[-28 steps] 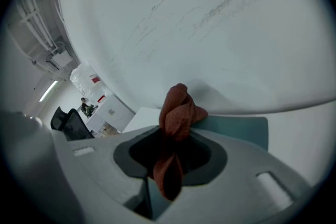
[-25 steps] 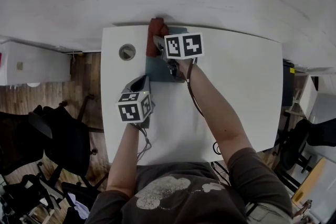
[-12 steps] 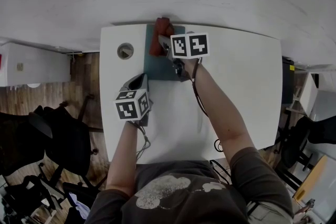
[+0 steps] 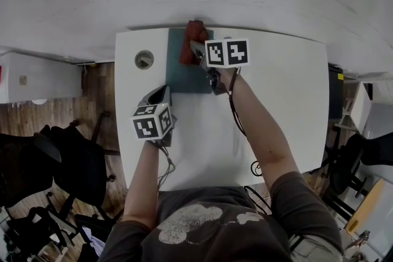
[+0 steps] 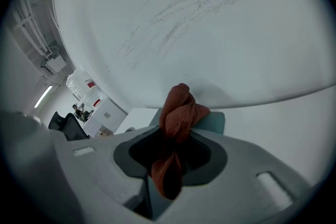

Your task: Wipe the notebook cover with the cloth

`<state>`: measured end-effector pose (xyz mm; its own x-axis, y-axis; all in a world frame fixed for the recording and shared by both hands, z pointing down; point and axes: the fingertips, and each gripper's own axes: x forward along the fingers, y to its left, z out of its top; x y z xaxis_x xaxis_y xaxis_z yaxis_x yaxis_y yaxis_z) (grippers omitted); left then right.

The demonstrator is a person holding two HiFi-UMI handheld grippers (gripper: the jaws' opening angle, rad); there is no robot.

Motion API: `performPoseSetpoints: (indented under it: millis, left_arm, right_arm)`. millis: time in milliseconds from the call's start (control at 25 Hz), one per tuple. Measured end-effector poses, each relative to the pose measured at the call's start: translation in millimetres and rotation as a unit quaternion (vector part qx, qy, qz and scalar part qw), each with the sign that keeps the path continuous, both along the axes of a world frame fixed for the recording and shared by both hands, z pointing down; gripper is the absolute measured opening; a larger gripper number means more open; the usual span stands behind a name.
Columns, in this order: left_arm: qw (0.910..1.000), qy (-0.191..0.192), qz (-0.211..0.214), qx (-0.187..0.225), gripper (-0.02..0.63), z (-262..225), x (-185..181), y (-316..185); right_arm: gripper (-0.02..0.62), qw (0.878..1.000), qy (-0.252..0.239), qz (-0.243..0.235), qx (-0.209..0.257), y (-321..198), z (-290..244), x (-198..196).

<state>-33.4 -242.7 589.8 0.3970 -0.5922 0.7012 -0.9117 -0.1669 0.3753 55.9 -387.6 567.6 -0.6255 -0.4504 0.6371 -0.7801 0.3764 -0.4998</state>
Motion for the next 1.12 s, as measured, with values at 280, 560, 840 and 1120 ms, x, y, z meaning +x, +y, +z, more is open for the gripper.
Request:
performPoseSetpoints:
  millis: [280, 560, 840, 1120]
  left_arm:
    - [1.0000, 0.001, 0.001, -0.001, 0.000, 0, 0, 0]
    - [1.0000, 0.002, 0.000, -0.001, 0.000, 0, 0, -1]
    - [1.0000, 0.007, -0.001, -0.002, 0.000, 1, 0, 0]
    - [0.9997, 0.021, -0.008, -0.003, 0.000, 0, 0, 0]
  right_arm:
    - [0.109, 1.000, 0.013, 0.016, 0.001, 0, -1, 27]
    - [0.109, 0.999, 0.017, 0.036, 0.000, 2, 0, 52]
    - [0.109, 0.998, 0.024, 0.058, -0.001, 4, 0, 72]
    - [0.108, 0.999, 0.001, 0.038, 0.011, 9, -17, 58]
